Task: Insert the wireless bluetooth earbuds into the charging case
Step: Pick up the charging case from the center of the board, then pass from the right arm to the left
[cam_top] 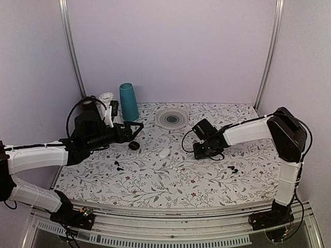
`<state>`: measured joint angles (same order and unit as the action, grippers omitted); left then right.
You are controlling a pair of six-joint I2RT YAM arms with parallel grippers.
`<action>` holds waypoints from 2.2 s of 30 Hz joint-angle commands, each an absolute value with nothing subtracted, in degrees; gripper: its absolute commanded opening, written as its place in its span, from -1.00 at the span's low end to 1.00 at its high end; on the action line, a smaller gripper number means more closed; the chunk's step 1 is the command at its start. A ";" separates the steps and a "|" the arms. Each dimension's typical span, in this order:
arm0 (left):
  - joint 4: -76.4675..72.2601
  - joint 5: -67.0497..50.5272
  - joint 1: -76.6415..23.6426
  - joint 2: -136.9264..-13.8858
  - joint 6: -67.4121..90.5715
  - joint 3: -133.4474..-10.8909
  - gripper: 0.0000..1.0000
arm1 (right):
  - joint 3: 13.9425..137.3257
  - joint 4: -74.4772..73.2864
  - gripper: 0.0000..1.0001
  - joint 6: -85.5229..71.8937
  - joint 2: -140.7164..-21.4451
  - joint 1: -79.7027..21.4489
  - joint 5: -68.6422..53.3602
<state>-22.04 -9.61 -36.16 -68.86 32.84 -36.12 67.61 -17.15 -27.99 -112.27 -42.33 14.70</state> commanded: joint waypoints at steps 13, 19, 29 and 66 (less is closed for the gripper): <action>-23.97 -16.64 -37.27 -80.76 42.83 -39.93 0.92 | 60.92 -4.28 -0.29 -18.91 -104.85 -42.56 8.82; -25.63 -21.09 -37.35 -85.75 45.74 -42.00 0.87 | 55.56 4.00 -0.29 -12.40 -96.98 -44.96 4.24; -26.66 -29.25 -38.14 -91.24 47.20 -47.11 0.66 | 53.36 8.68 -0.25 -3.44 -89.88 -52.63 3.65; -29.75 -38.06 -43.19 -97.61 48.78 -53.72 -0.10 | 59.67 5.21 -0.20 3.96 -90.31 -58.87 10.32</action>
<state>-27.18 -37.06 -42.41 -96.84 48.47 -52.47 57.82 5.10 3.73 -90.28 -58.28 10.39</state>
